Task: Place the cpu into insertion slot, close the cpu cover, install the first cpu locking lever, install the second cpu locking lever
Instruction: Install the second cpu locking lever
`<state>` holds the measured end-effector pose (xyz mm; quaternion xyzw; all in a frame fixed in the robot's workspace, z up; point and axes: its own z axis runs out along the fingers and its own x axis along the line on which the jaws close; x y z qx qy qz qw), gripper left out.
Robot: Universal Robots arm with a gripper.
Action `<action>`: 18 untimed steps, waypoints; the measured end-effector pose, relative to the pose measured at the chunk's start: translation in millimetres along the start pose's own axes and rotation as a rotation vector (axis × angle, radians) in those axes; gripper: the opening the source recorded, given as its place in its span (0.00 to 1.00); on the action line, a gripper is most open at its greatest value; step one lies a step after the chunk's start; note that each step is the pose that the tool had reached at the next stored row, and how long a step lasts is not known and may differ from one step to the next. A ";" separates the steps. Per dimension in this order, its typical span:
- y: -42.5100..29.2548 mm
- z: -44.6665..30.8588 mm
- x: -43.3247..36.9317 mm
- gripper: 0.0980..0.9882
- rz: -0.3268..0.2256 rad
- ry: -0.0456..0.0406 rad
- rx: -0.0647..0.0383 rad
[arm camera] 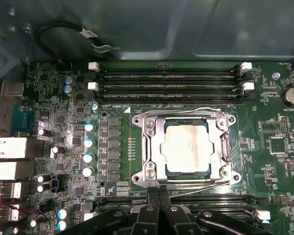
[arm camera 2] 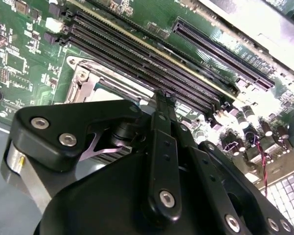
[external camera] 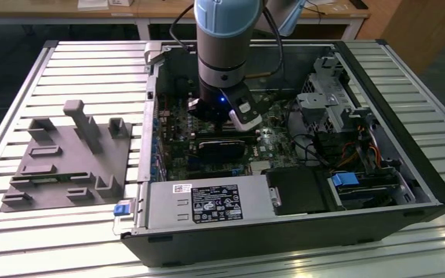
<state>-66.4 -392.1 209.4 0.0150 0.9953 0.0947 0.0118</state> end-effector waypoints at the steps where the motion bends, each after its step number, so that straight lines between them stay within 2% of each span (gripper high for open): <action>1: -1.1 0.8 0.2 0.01 0.000 0.0000 -0.001; 3: -3.5 1.5 1.1 0.01 0.000 0.0002 -0.007; 10: -14.3 1.0 3.7 0.01 0.002 0.0016 -0.057; 18: -16.1 5.0 6.8 0.01 0.002 0.0026 -0.089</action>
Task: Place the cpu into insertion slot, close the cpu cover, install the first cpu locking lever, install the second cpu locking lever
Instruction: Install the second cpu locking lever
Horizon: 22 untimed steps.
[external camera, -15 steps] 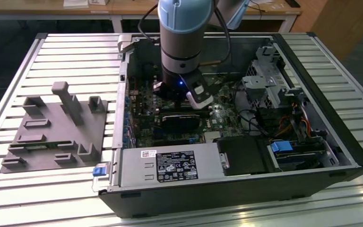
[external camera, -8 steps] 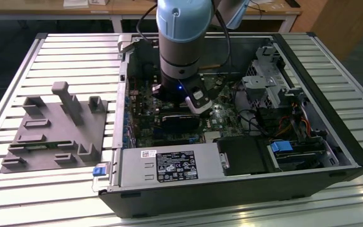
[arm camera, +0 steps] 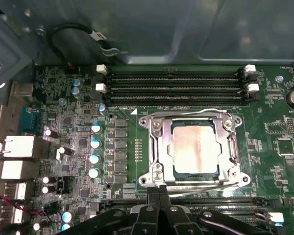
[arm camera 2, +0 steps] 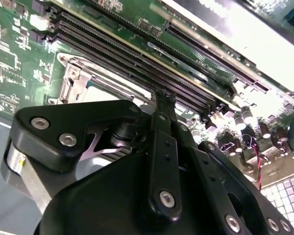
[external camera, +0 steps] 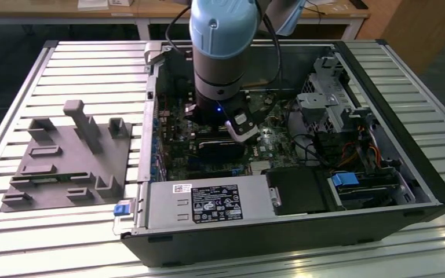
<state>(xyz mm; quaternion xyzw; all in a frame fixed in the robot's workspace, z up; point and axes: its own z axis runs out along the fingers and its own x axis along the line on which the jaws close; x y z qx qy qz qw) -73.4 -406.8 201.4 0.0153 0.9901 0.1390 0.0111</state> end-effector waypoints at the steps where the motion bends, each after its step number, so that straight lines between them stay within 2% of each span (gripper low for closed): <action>1: -0.1 0.3 0.3 0.01 0.000 0.0000 -0.002; 4: -0.7 1.1 1.0 0.01 0.000 0.0002 -0.008; 8: -2.6 0.9 2.7 0.01 0.001 0.0006 -0.023; 16: -5.1 3.9 3.0 0.01 0.001 0.0008 -0.031; 22: -6.0 6.6 5.4 0.01 0.001 0.0011 -0.042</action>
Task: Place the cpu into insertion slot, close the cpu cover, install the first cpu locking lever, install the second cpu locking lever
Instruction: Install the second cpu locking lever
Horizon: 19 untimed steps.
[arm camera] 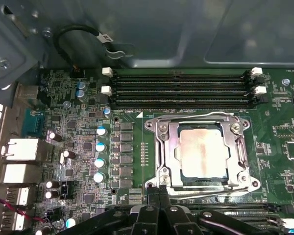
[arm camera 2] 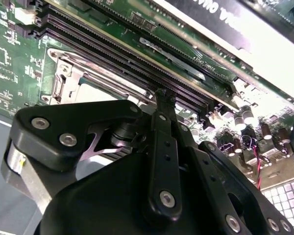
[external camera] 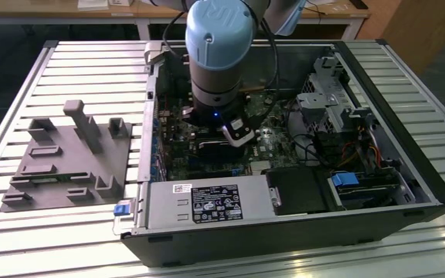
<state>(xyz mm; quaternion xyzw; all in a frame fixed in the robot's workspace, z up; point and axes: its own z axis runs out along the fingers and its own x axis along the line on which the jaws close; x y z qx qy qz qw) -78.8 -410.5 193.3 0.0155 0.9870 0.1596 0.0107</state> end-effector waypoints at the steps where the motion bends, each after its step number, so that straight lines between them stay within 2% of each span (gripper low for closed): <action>1: -0.2 0.3 0.2 0.01 0.000 0.0002 -0.002; 6: -0.8 2.1 0.4 0.01 0.001 0.0007 -0.024; 8: -1.0 3.1 0.5 0.01 0.001 0.0007 -0.029; 19: -2.2 6.7 1.7 0.01 0.001 0.0008 -0.031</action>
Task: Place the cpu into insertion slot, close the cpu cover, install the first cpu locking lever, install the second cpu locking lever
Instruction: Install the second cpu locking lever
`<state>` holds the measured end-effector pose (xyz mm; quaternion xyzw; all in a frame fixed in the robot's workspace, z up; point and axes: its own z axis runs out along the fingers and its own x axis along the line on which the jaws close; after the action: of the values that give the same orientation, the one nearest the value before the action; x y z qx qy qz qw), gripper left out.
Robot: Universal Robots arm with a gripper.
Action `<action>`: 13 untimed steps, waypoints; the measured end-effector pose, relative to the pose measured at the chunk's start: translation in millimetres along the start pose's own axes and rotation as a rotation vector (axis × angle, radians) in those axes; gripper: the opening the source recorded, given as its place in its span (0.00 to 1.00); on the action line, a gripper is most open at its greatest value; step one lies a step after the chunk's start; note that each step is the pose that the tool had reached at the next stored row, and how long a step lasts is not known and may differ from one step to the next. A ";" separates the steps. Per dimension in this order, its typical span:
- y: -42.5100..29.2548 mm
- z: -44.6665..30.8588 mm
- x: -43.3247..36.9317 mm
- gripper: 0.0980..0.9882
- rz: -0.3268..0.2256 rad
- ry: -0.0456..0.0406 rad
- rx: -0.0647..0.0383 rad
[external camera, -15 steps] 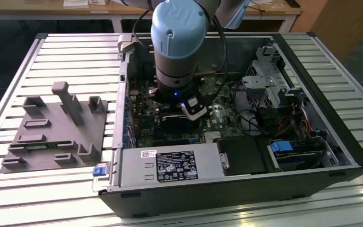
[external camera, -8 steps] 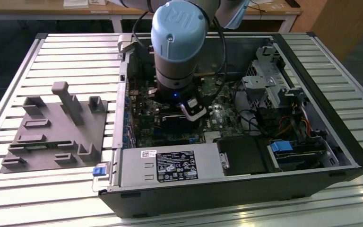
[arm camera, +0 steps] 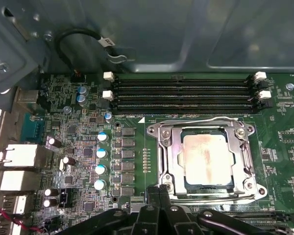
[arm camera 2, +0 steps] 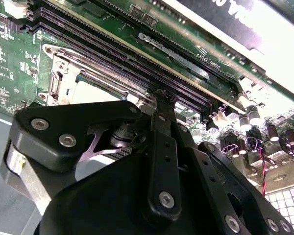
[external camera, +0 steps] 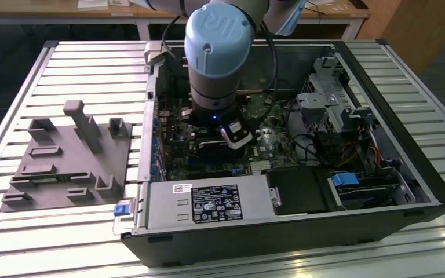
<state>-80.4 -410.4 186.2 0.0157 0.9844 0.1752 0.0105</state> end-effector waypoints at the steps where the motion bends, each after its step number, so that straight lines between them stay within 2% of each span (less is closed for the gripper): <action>1: -0.1 0.3 0.2 0.01 0.000 0.0000 0.000; 8: -0.1 0.7 1.8 0.01 0.000 0.0000 0.000; 13: 1.6 -4.0 1.7 0.01 0.000 -0.0001 0.000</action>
<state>-82.2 -410.2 190.4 0.0157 0.9843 0.1753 0.0106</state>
